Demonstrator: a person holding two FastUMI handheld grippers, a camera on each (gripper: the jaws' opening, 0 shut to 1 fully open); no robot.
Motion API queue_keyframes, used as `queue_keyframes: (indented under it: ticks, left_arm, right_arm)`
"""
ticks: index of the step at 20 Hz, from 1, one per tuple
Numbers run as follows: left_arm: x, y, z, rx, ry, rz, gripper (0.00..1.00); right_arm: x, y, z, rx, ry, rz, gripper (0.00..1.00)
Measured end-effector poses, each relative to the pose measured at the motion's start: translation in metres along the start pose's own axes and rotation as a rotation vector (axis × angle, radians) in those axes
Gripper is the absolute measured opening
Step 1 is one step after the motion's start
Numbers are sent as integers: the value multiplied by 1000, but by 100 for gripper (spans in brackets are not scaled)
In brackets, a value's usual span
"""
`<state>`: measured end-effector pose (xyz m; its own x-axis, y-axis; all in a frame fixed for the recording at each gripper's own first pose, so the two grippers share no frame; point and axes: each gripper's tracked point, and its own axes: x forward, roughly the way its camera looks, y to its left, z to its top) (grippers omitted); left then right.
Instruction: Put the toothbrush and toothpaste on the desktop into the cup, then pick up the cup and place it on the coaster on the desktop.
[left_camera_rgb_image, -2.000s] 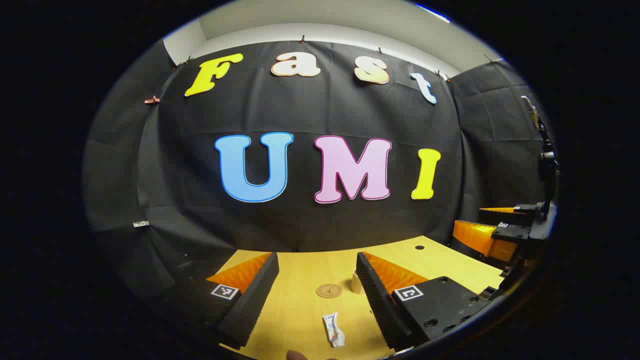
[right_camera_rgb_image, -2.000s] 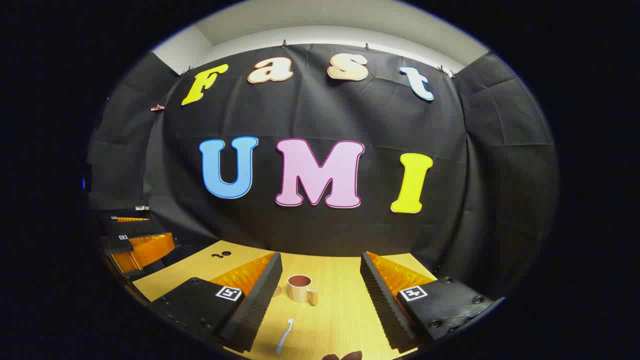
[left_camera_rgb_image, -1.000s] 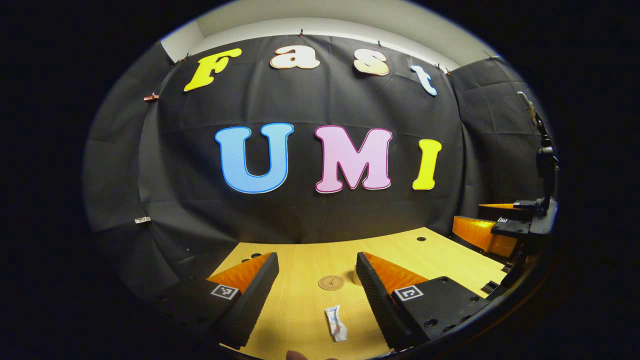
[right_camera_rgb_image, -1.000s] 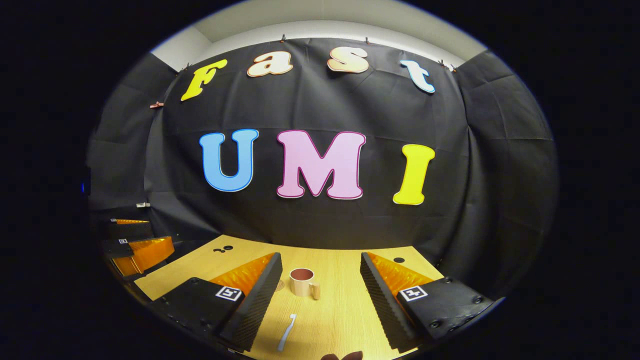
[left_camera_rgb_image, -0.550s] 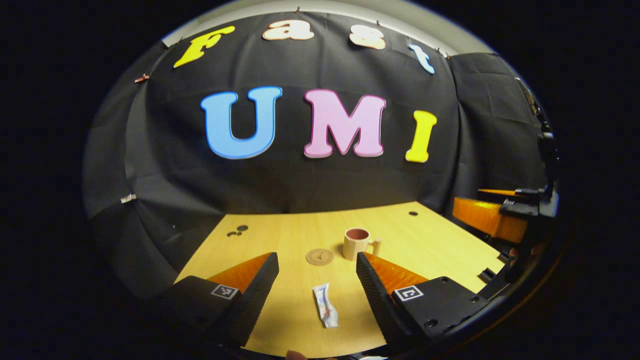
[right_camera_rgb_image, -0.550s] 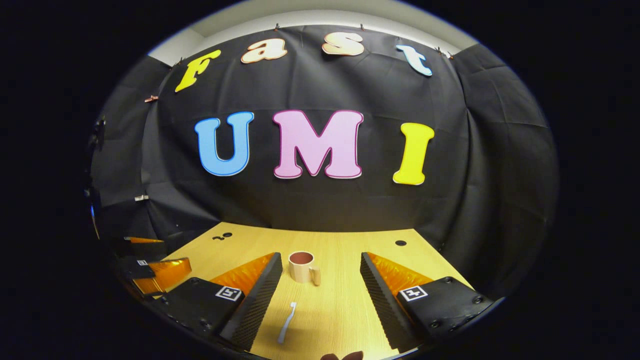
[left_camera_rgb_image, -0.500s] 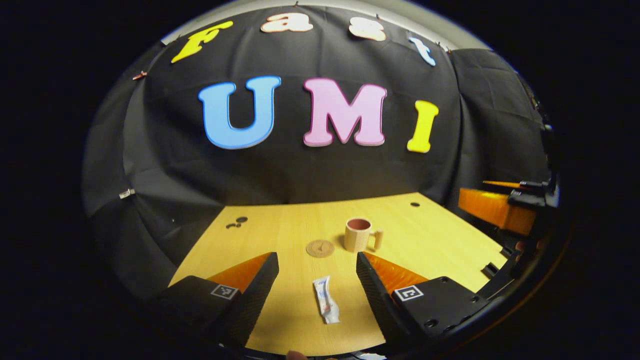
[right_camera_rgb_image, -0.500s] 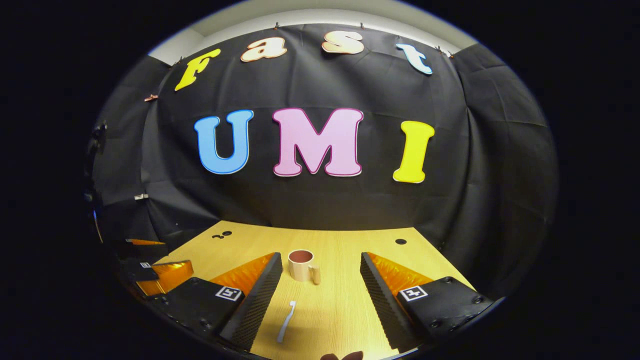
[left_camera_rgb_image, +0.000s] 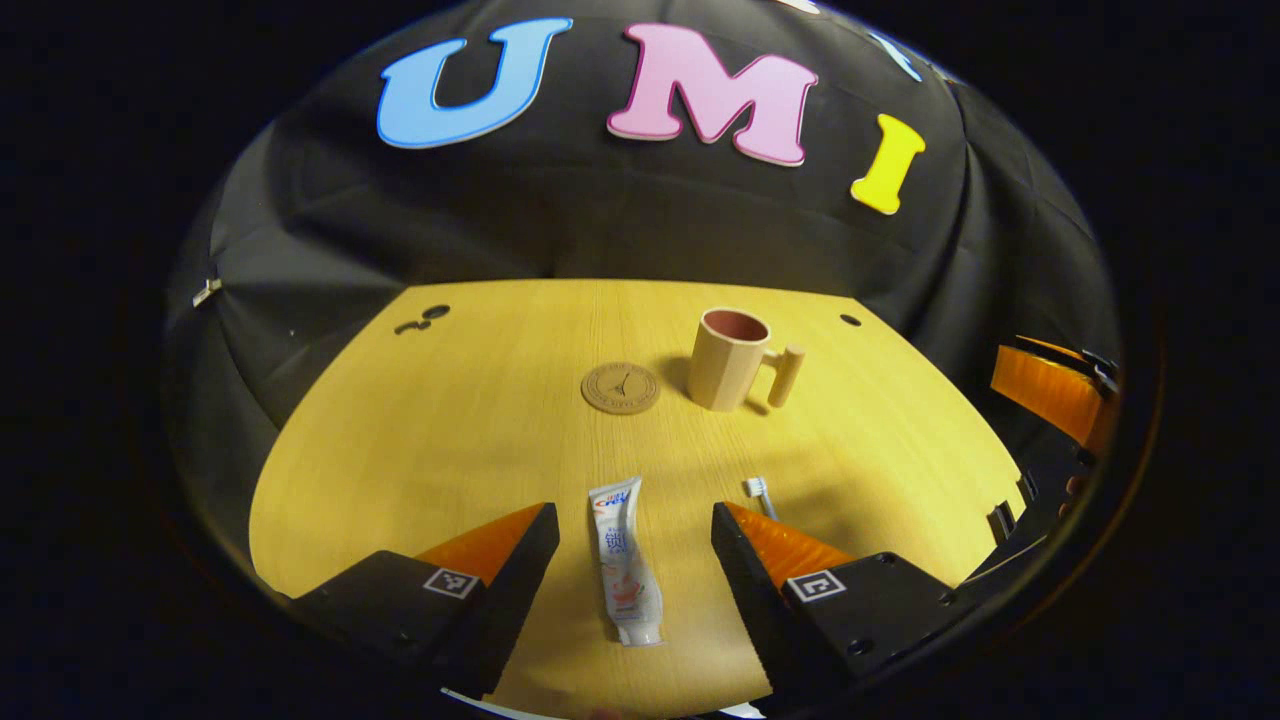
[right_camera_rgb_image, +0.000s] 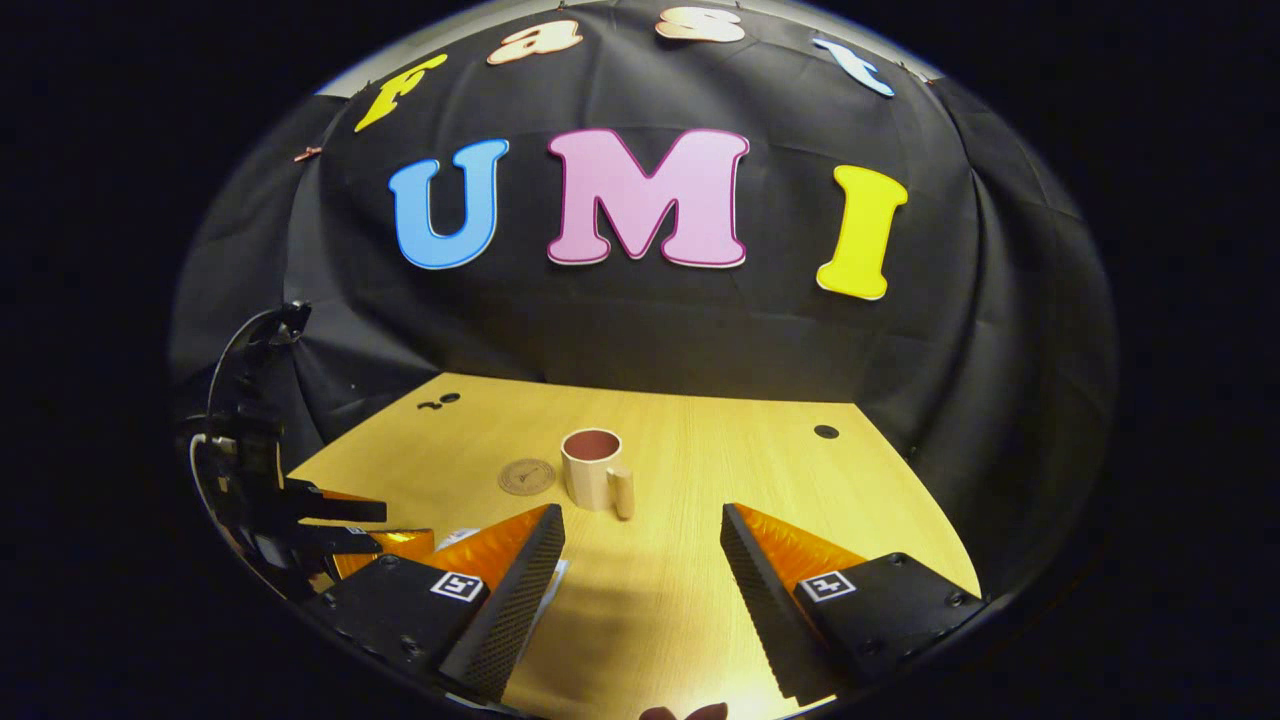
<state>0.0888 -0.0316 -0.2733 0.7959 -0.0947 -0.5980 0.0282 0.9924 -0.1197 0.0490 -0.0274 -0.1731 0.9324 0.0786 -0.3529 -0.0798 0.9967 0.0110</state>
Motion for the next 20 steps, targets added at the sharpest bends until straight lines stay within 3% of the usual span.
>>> queue_keyframes:
  ticks: [9, 20]
  left_arm:
    - [60, 14, -44, -51, 204, 21, 90]
    - [74, 17, -52, 77, 255, 49, 87]
  right_arm:
    - [25, -17, -37, 25, 96, -26, 97]
    - [33, 10, -72, 129, 225, 35, 97]
